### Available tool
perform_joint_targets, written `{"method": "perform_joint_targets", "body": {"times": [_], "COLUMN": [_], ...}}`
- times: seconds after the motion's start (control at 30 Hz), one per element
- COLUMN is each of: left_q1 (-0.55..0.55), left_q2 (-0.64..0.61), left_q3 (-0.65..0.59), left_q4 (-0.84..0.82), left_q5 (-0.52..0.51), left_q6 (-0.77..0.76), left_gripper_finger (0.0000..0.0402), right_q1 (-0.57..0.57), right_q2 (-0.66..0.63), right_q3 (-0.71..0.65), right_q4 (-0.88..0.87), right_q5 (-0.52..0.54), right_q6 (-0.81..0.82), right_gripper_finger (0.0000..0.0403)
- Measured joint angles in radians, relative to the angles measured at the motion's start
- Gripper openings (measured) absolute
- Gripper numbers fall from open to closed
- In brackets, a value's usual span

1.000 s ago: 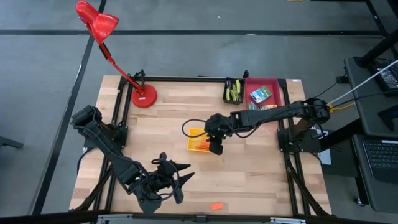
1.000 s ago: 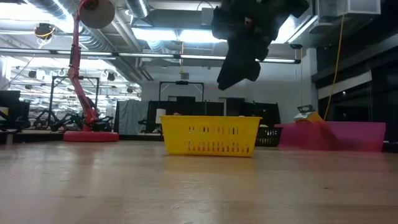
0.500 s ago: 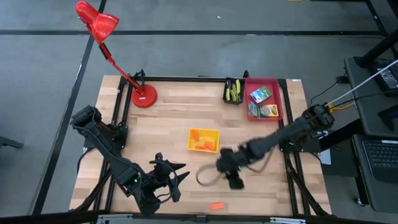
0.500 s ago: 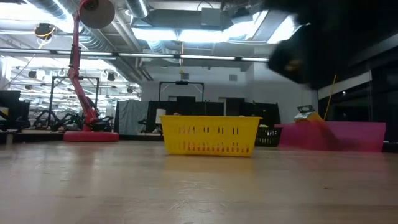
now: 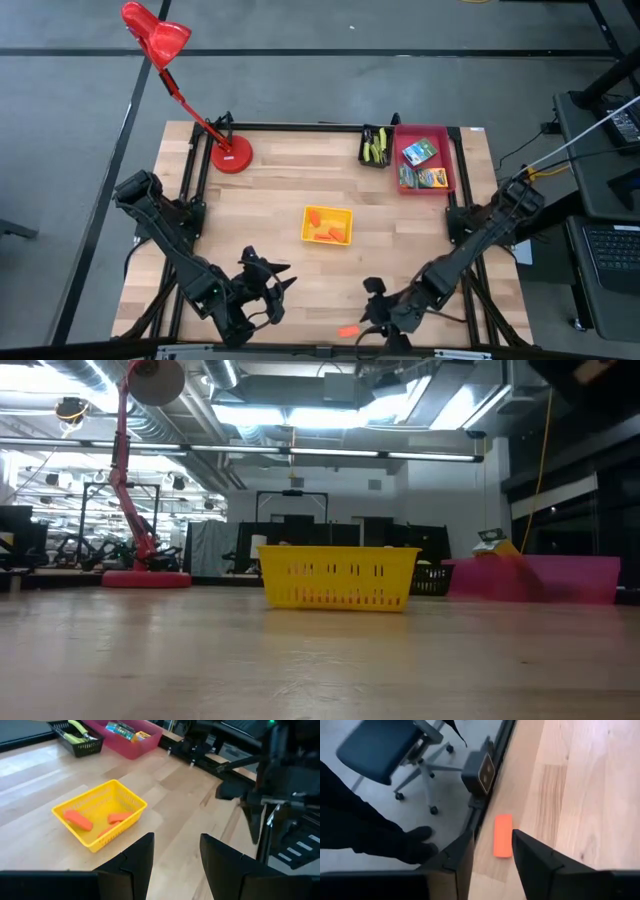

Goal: Pick & Place School Supplies
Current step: Put the orange eraser into the yellow bin

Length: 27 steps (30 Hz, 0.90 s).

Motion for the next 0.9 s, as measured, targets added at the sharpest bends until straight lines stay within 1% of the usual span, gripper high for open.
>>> {"method": "perform_joint_targets", "body": {"times": [0.2, 0.37, 0.53, 0.7, 0.9], "left_q1": [0.001, 0.001, 0.001, 0.001, 0.000], "left_q2": [0.000, 0.000, 0.000, 0.000, 0.000], "left_q3": [0.000, 0.000, 0.000, 0.000, 0.000], "left_q4": [0.001, 0.007, 0.007, 0.006, 0.007], "left_q5": [0.000, 0.029, 0.047, 0.062, 0.078], "left_q6": [-0.020, -0.029, -0.031, -0.029, -0.028], "left_gripper_finger": [0.0157, 0.0157, 0.0157, 0.0157, 0.0157], "right_q1": [0.002, 0.001, -0.006, -0.022, -0.027], "right_q2": [0.089, 0.145, 0.213, 0.279, 0.305], "right_q3": [0.000, 0.001, 0.001, 0.001, 0.001], "right_q4": [0.070, 0.141, 0.208, 0.272, 0.284], "right_q5": [-0.003, 0.018, 0.014, 0.014, 0.014], "right_q6": [-0.005, -0.007, 0.000, 0.040, 0.074], "right_gripper_finger": [0.0181, 0.0200, 0.0200, 0.0195, 0.0187]}}
